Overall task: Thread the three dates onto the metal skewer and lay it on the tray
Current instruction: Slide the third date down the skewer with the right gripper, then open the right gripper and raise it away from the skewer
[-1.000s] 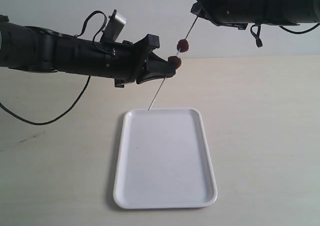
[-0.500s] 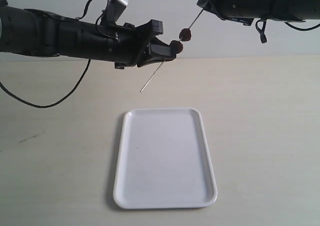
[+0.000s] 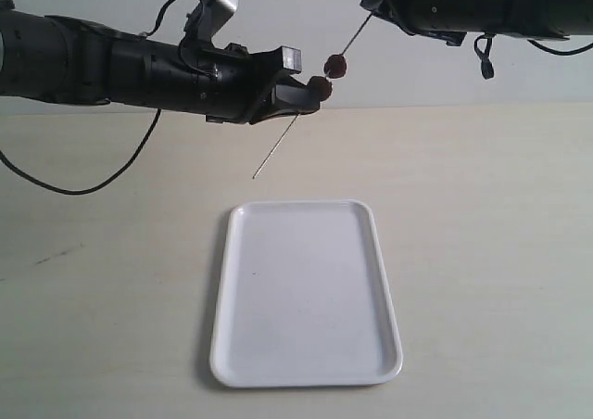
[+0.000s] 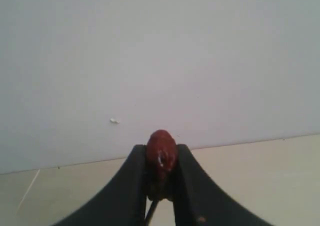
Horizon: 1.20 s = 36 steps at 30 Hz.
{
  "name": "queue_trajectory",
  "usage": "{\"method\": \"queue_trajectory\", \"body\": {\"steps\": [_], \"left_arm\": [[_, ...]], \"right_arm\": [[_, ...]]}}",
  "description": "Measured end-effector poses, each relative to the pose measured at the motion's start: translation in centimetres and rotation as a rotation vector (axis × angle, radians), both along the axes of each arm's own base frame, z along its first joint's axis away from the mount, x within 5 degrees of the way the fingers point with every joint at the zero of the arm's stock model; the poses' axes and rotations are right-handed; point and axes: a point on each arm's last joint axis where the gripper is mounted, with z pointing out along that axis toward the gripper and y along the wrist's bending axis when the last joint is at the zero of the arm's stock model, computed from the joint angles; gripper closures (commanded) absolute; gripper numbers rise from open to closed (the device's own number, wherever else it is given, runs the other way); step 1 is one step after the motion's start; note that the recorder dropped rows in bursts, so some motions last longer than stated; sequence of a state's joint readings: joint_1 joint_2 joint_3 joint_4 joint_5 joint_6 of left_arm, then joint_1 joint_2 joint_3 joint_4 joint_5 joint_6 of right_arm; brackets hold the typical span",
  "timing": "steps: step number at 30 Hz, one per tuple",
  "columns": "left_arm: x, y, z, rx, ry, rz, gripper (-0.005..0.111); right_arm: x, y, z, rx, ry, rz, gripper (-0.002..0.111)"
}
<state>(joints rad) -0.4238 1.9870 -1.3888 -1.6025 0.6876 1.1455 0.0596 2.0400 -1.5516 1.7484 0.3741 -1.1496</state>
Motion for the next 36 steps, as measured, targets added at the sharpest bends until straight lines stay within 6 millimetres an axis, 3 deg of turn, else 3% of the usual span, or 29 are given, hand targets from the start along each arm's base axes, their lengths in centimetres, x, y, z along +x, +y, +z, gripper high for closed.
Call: {"method": "queue_trajectory", "body": {"steps": [5, 10, 13, 19, 36], "left_arm": [[0.4, -0.2, 0.0, 0.006, -0.017, -0.005, 0.107], [1.6, -0.2, 0.7, -0.024, -0.027, 0.08, 0.107], [2.3, -0.3, 0.9, -0.041, -0.027, 0.118, 0.107], [2.6, -0.5, -0.3, -0.04, -0.004, 0.11, 0.107], [2.6, -0.6, -0.3, -0.048, 0.0, 0.1, 0.107]], "right_arm": [[0.0, 0.6, 0.3, -0.021, -0.009, 0.009, 0.101], [-0.9, 3.8, 0.3, -0.03, -0.025, 0.169, 0.101], [-1.3, 4.7, 0.2, -0.052, -0.028, 0.232, 0.101], [-1.3, 4.7, -0.3, -0.084, -0.02, 0.242, 0.101], [-1.3, 4.8, -0.4, -0.095, -0.019, 0.242, 0.101]]}}
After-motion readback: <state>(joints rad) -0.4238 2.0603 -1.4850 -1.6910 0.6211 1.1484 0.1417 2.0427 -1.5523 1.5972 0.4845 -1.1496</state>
